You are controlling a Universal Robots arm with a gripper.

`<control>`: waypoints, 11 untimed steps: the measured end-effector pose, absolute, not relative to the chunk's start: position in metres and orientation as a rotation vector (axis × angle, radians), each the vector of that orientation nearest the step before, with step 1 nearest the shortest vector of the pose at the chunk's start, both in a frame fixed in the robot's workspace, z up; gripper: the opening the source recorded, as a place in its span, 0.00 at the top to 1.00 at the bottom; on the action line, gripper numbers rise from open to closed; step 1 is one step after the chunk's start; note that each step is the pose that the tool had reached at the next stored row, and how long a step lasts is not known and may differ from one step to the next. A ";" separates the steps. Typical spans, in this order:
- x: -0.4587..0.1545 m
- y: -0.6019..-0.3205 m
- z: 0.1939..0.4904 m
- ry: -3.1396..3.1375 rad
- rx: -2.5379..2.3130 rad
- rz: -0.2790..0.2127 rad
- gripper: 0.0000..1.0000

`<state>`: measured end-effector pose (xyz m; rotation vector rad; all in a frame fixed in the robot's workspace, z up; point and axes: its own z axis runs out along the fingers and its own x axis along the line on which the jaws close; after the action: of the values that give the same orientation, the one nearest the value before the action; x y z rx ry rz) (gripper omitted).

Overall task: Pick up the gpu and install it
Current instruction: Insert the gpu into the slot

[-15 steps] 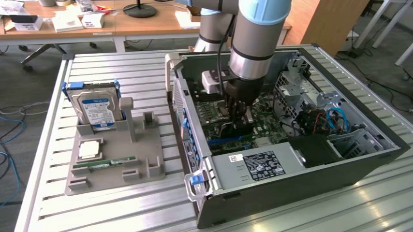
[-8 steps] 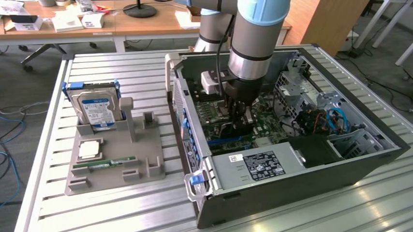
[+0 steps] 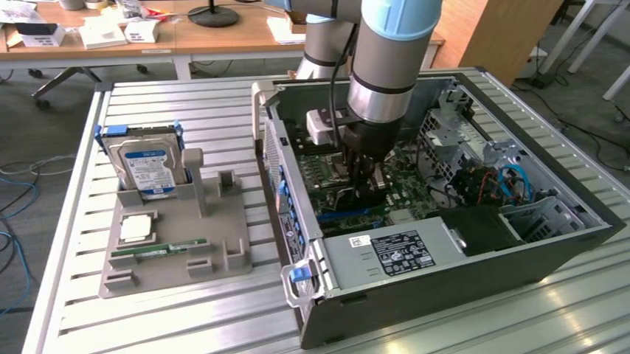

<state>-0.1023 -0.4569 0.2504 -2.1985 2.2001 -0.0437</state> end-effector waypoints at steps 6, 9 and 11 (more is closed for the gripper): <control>-0.102 -0.457 0.250 2.200 -2.198 -0.044 0.74; -0.102 -0.457 0.250 2.200 -2.198 -0.044 0.74; -0.102 -0.457 0.249 2.200 -2.198 -0.044 0.74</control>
<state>-0.1023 -0.4568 0.2490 -2.1982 2.1998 -0.0438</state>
